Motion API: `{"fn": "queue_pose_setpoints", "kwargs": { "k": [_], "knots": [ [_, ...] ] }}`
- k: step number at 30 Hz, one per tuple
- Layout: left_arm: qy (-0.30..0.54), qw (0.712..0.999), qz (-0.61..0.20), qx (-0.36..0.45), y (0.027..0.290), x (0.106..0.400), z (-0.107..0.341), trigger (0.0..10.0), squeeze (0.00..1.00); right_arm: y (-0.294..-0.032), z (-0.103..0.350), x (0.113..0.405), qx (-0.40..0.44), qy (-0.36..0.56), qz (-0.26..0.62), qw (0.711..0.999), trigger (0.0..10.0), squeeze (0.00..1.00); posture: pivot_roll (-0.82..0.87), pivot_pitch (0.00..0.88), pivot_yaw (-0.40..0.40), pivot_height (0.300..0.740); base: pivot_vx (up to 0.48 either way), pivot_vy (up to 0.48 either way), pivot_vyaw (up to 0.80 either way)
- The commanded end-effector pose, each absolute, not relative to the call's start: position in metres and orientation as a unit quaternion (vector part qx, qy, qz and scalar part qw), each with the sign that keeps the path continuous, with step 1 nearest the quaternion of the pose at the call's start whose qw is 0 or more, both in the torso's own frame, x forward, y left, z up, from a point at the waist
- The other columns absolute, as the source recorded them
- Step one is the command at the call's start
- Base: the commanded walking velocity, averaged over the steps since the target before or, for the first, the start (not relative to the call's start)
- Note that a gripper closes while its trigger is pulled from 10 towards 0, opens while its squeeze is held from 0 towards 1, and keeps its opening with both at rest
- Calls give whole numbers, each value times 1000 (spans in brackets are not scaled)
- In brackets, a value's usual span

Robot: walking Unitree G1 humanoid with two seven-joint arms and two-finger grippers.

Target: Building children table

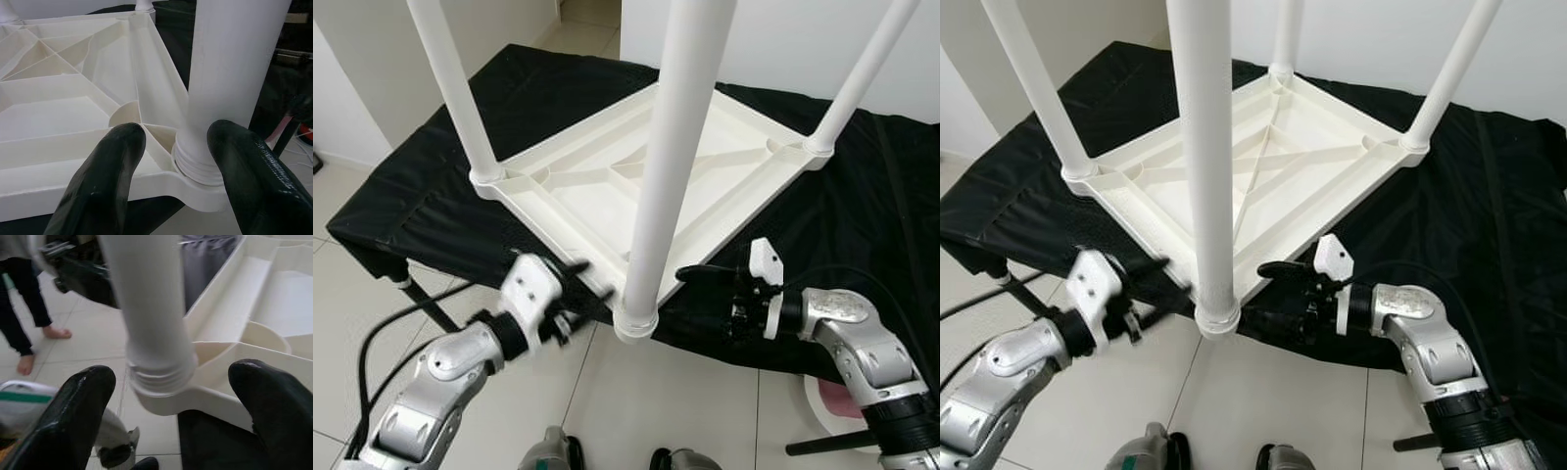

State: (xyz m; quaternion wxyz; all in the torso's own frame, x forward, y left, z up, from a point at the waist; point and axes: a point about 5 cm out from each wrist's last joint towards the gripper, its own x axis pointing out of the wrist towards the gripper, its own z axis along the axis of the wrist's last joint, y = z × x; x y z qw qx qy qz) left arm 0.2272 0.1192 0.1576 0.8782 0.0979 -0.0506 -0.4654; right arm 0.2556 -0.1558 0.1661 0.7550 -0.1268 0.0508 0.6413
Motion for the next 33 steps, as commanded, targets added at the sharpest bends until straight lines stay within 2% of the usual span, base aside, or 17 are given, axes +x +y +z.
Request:
{"fn": "queue_pose_setpoints", "kwargs": {
  "k": [1, 8, 11, 16, 18, 20, 21, 22, 24, 25, 27, 28, 33],
  "knots": [
    [-43, 873, -474, 106, 120, 225, 154, 10000, 0, -151, 166, 249, -132, 56, 677, 722, 10000, 0, -5, 80, 10, 740, 0, 0, 0],
    [-46, 877, -465, 108, 121, 227, 157, 10000, 0, -136, 170, 257, -135, 34, 682, 718, 10000, 0, 9, 89, 0, 740, 0, 0, 0],
    [-50, 878, -465, 107, 121, 229, 159, 10000, 0, -117, 171, 265, -124, 10, 665, 736, 10000, 0, 16, 98, -7, 740, 0, 0, 0],
    [-54, 879, -461, 107, 122, 230, 160, 10000, 0, -105, 170, 265, -116, -6, 661, 741, 10000, 0, 19, 104, -9, 740, 0, 0, 0],
    [-56, 881, -456, 108, 123, 231, 161, 10000, 0, -92, 166, 264, -106, -16, 655, 748, 10000, 0, 16, 106, -10, 740, 0, 0, 0],
    [-56, 881, -456, 108, 123, 231, 161, 10000, 0, -92, 166, 264, -106, -16, 655, 748, 10000, 0, 16, 106, -10, 740, 0, 0, 0],
    [-57, 883, -454, 108, 124, 232, 161, 10000, 0, -84, 165, 266, -96, -23, 641, 761, 10000, 0, 16, 106, -10, 740, 0, 0, 0],
    [-57, 883, -454, 108, 124, 232, 161, 10000, 0, -84, 165, 266, -96, -23, 641, 761, 10000, 0, 16, 106, -10, 740, 0, 0, 0],
    [-59, 887, -445, 110, 126, 235, 162, 10000, 0, -75, 165, 267, -71, -36, 609, 789, 10000, 0, 13, 113, -14, 740, 0, 0, 0],
    [-60, 888, -442, 111, 128, 236, 163, 10000, 0, -75, 165, 267, -61, -35, 601, 796, 4588, 0, 13, 113, -14, 740, 0, 0, 0],
    [-61, 890, -438, 113, 130, 237, 163, 10000, 0, -78, 164, 266, -51, -29, 600, 798, 4588, 0, 3, 117, -12, 740, 0, 0, 0],
    [-60, 892, -433, 114, 132, 239, 163, 10000, 0, -81, 164, 265, -42, -23, 598, 800, 0, 0, -4, 119, -10, 740, 0, 0, 0],
    [-64, 899, -418, 115, 139, 246, 165, 10000, 0, -92, 166, 267, -41, -25, 581, 813, 0, 0, -14, 121, -8, 740, 0, 0, 0]
  ]
}}
